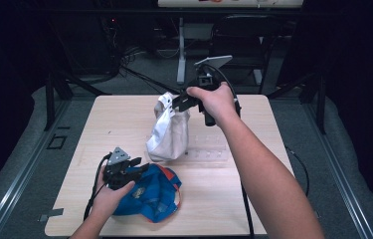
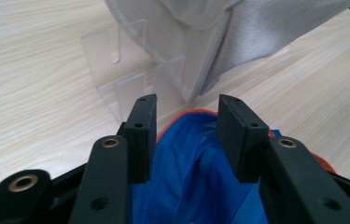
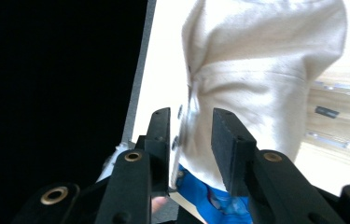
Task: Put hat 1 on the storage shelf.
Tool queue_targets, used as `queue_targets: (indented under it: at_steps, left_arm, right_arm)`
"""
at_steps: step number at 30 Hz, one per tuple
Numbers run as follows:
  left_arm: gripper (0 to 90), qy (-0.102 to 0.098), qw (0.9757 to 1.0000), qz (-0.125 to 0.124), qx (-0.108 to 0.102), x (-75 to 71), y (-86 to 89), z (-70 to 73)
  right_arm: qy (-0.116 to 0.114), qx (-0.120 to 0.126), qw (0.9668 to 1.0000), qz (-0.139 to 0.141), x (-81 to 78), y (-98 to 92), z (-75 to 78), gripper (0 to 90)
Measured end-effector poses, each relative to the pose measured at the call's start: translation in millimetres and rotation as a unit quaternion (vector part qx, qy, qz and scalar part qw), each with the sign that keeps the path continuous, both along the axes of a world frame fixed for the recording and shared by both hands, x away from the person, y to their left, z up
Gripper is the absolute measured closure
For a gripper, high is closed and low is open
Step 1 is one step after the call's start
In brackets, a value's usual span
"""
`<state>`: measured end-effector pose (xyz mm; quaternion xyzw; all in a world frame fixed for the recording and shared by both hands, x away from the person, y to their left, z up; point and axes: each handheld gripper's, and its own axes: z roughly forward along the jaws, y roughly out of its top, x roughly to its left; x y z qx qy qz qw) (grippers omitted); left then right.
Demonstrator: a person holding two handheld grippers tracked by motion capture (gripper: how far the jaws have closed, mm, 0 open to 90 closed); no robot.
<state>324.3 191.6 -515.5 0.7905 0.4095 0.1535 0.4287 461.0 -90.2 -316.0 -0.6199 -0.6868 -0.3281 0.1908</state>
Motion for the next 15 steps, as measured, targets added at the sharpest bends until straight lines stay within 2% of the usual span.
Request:
queue_targets:
  at_steps: [4,10,15]
  left_arm:
    - [56.1,-0.003,1.0000,0.008,-0.002,-3.1,7.7,1.4]
    - [54.3,-0.004,0.9998,0.021,-0.002,-7.2,20.9,-1.0]
    - [53.9,-0.001,0.9995,0.031,0.001,-11.5,32.8,-4.1]
  right_arm:
    - [-0.008,-0.005,0.9999,0.004,-8.3,-7.6,0.5,67.4]
    - [-0.004,-0.009,0.9999,0.006,-17.3,-17.5,-1.2,66.1]
    - [-0.008,-0.006,0.9999,0.004,-26.4,-29.5,-9.1,65.3]
